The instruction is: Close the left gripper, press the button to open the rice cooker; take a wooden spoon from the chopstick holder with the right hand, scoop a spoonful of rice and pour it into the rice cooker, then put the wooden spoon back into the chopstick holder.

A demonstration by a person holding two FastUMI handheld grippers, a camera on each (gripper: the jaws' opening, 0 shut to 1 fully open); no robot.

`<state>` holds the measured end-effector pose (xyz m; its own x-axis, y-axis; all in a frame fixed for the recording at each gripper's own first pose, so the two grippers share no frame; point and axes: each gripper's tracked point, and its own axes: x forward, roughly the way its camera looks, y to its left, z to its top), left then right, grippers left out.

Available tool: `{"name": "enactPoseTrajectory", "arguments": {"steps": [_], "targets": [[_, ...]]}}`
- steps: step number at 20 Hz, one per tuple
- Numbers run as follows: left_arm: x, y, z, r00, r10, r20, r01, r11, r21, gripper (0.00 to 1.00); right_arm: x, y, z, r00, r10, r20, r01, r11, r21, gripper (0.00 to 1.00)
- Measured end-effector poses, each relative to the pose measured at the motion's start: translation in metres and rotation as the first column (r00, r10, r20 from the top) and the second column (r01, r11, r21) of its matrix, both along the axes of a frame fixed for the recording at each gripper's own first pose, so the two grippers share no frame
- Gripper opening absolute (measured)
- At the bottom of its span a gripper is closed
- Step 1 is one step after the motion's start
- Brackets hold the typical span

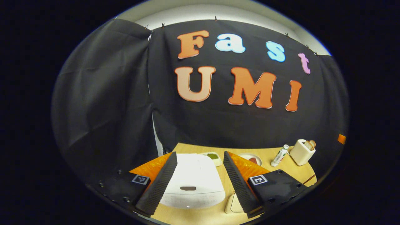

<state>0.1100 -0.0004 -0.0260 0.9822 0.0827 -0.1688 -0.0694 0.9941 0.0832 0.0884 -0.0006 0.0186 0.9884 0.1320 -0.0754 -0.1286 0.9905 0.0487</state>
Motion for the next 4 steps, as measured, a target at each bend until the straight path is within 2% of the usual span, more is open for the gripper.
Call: {"name": "enactPoseTrajectory", "arguments": {"steps": [2,4], "targets": [[-0.015,-0.017,0.034,0.997,-0.040,0.065,0.039,0.999,0.009,0.99,-0.006,0.002,0.021,0.999,0.008,0.045,-0.006,1.000,-0.026,0.95],[-0.029,-0.043,0.064,0.984,-0.119,0.135,0.125,0.991,-0.037,1.00,-0.013,0.006,0.034,0.997,0.027,0.073,-0.024,0.999,-0.033,0.95]]}}
